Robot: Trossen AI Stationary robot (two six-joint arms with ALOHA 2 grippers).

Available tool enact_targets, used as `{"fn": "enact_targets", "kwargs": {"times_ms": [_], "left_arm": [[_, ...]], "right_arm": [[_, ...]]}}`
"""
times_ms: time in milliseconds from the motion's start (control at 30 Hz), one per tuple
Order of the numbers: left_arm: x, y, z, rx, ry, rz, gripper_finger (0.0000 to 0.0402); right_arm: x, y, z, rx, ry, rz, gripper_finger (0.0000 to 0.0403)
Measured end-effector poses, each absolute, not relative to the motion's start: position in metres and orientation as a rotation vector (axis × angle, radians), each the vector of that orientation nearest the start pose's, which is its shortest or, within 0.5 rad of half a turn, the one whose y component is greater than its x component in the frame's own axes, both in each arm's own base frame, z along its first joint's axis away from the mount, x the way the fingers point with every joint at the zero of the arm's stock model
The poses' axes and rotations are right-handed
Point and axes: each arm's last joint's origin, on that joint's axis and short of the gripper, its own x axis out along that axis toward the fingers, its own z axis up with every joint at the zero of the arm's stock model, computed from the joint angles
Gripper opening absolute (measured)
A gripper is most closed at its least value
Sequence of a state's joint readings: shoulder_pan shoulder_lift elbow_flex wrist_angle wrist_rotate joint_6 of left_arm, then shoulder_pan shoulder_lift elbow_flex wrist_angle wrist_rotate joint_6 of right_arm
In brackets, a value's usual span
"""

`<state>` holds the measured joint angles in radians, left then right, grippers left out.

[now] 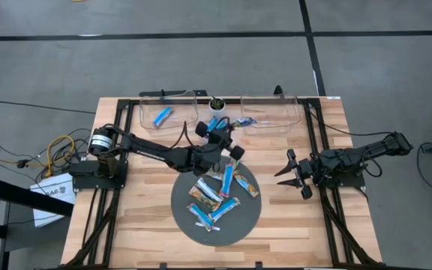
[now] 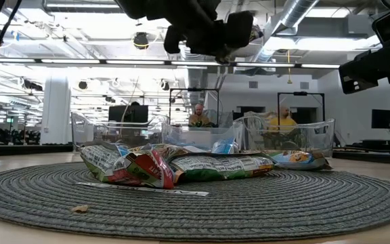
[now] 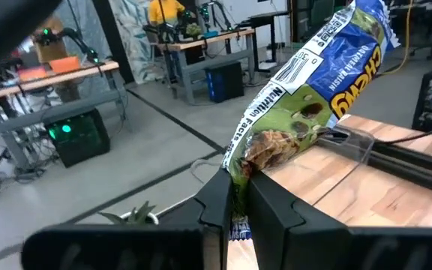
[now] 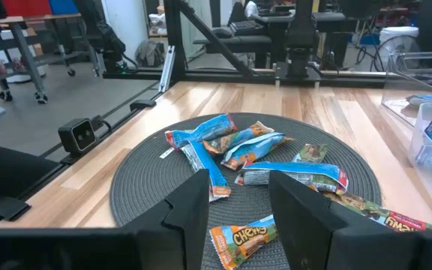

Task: Pick and place Granola Bars by type
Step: Put the blue granola bar into the white bin

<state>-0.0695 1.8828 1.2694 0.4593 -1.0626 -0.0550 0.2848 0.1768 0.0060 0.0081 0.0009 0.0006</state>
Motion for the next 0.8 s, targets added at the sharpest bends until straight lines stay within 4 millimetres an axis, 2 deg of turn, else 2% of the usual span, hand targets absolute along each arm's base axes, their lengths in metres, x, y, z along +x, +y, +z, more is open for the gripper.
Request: {"fn": "enact_targets", "kwargs": {"times_ms": [333,600,800], "left_arm": [[0.418,0.027,0.237,-0.149,0.151,0.919,0.0027],[0.411,0.061,0.22,-0.337,0.271,0.881,0.0027],[0.402,0.078,0.209,-0.406,0.379,0.914,0.0027]], "right_arm": [[0.103,0.03,0.152,-0.023,0.162,0.283,0.0133],[0.103,0.03,0.152,-0.023,0.162,0.283,0.0133],[0.103,0.03,0.152,-0.023,0.161,0.283,0.0134]]}}
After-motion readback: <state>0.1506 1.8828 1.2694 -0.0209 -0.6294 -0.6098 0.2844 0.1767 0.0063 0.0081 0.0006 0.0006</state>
